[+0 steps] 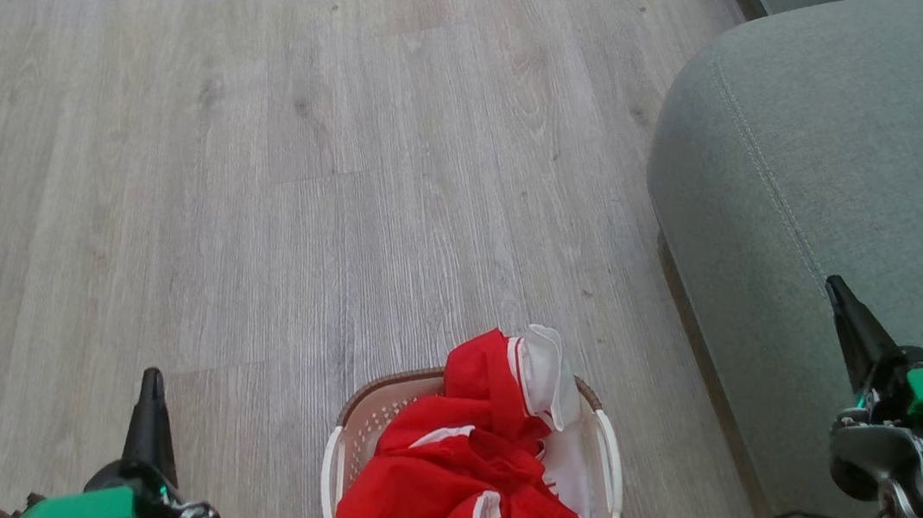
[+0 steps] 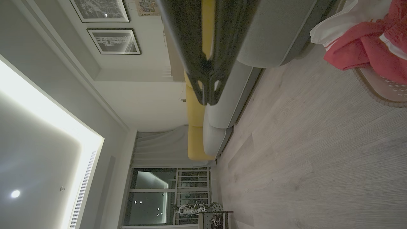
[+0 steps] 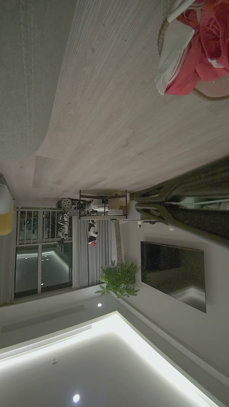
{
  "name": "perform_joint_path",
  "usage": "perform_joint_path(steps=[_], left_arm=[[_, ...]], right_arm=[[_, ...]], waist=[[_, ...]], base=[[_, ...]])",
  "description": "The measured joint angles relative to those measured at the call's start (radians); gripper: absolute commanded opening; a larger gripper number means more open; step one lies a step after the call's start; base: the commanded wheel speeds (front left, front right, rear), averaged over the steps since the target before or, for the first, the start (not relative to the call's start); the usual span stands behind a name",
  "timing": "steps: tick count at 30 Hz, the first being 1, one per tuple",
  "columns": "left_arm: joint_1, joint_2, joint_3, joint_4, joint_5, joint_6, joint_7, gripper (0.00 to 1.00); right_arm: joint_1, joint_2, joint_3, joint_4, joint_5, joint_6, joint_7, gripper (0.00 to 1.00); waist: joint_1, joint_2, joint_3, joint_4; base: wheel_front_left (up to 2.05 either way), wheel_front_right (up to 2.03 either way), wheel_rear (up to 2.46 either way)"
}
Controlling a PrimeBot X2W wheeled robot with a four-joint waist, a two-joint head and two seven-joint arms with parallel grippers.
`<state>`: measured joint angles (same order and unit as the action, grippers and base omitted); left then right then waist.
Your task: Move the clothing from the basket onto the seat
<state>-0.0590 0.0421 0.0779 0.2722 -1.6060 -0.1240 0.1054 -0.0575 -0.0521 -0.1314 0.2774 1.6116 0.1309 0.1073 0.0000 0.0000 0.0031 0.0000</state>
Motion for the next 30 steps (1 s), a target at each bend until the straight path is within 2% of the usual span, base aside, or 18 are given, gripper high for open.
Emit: perform_joint_path(steps=[30], left_arm=[[0.0,0.0,0.0,0.0,0.0,0.0,0.0,0.0]], right_arm=[[0.0,0.0,0.0,0.0,0.0,0.0,0.0,0.0]], waist=[[0.0,0.0,0.0,0.0]], base=[[0.0,0.0,0.0]])
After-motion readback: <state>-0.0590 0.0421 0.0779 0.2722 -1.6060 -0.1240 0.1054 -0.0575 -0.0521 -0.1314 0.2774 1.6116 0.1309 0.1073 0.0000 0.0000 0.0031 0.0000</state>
